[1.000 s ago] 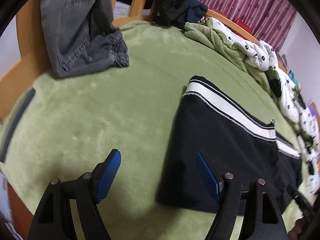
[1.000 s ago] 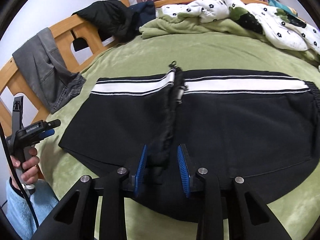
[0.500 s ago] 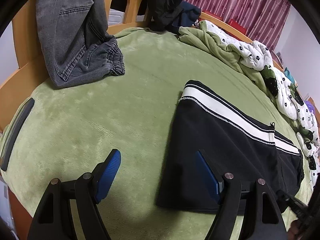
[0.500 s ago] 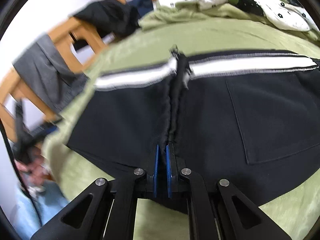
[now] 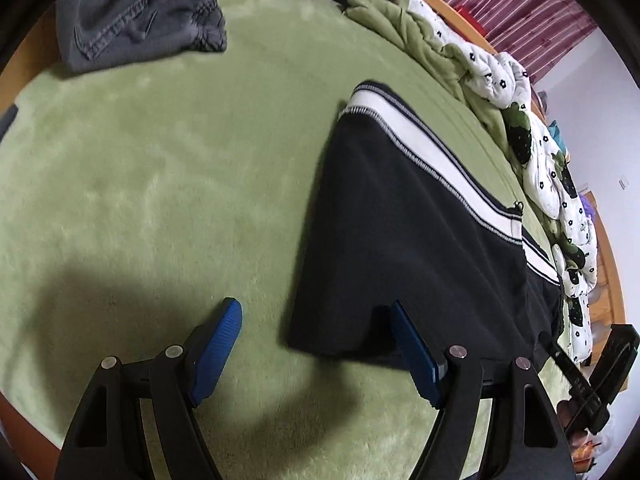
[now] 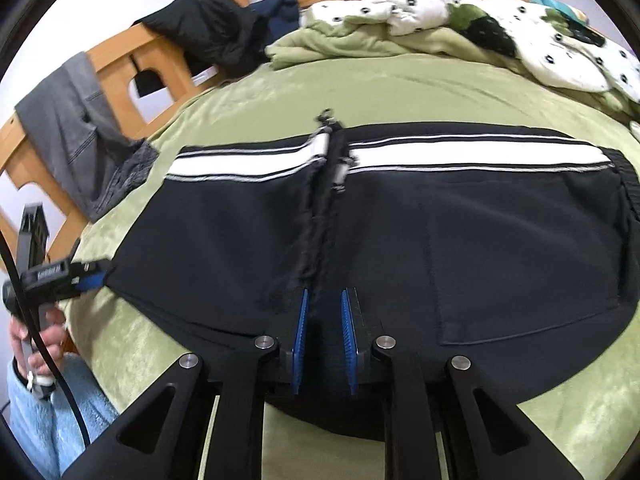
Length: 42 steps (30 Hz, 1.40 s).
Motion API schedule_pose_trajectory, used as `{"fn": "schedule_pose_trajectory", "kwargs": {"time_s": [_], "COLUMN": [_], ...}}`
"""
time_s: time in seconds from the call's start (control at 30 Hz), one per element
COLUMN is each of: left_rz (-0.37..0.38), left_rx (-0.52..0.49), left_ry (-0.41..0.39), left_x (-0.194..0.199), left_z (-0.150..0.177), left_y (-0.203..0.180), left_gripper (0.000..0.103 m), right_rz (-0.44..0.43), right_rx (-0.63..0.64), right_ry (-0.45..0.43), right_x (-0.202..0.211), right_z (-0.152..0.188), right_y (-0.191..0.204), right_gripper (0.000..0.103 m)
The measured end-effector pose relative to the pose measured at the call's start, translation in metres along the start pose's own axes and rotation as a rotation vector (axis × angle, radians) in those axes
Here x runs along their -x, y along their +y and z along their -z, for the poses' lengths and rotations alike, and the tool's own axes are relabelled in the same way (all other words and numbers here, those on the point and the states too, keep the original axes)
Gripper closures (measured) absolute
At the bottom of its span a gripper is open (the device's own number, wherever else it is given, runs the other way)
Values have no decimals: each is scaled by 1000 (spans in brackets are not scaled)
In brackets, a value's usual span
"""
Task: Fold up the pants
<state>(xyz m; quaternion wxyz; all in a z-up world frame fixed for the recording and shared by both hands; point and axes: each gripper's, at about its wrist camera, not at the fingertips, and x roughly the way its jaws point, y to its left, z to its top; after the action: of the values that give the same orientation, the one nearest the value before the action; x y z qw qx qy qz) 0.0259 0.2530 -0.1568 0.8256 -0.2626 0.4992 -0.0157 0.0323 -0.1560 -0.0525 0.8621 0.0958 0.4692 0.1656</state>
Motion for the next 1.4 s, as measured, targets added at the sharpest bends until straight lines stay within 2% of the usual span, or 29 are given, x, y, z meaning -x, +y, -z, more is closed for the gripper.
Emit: {"fn": "schedule_pose_trajectory", "kwargs": {"time_s": [0.13, 0.23, 0.27, 0.3, 0.33, 0.37, 0.5, 0.6, 0.73, 0.8, 0.93, 1.07, 1.2, 1.3, 1.4], "left_rz": [6, -14, -29, -39, -32, -32, -103, -136, -174, -125, -31, 82, 117, 118, 120], "left_rx": [4, 3, -6, -17, -35, -46, -106, -133, -244, -334, -446, -522, -606, -623, -645], "left_ry": [20, 17, 7, 2, 2, 1, -51, -119, -252, -276, -299, -243, -171, -86, -66], "left_x": [-9, -15, -15, -15, -15, -15, -6, 10, 42, 57, 70, 51, 11, -29, -56], "left_z": [0, -1, -1, -1, -1, 0, 2, 3, 1, 2, 6, 18, 53, 78, 103], "left_y": [-6, -11, -14, -16, -19, -22, -33, -46, -99, -141, -210, -268, -306, -314, -304], "left_gripper": [30, 30, 34, 45, 60, 61, 81, 87, 89, 90, 90, 91, 91, 91, 91], "right_rz": [17, 6, 6, 3, 1, 0, 11, 35, 58, 70, 84, 88, 105, 84, 106], "right_rx": [-64, -124, -137, -159, -169, -175, -171, -157, -151, -146, -147, -208, -285, -340, -327], "right_ry": [-28, -32, -30, -30, -31, -34, -67, -91, -132, -150, -184, -202, -227, -241, -244], "right_x": [7, 9, 9, 9, 10, 11, 20, 29, 44, 49, 60, 70, 81, 85, 85], "right_z": [-4, -4, -3, -3, -2, -1, 1, 2, 6, 8, 13, 20, 25, 25, 22], "right_y": [-21, -38, -42, -48, -52, -55, -64, -71, -87, -93, -109, -134, -157, -167, -162], "right_gripper": [86, 86, 86, 86, 86, 86, 86, 86, 86, 86, 86, 86, 86, 86, 86]}}
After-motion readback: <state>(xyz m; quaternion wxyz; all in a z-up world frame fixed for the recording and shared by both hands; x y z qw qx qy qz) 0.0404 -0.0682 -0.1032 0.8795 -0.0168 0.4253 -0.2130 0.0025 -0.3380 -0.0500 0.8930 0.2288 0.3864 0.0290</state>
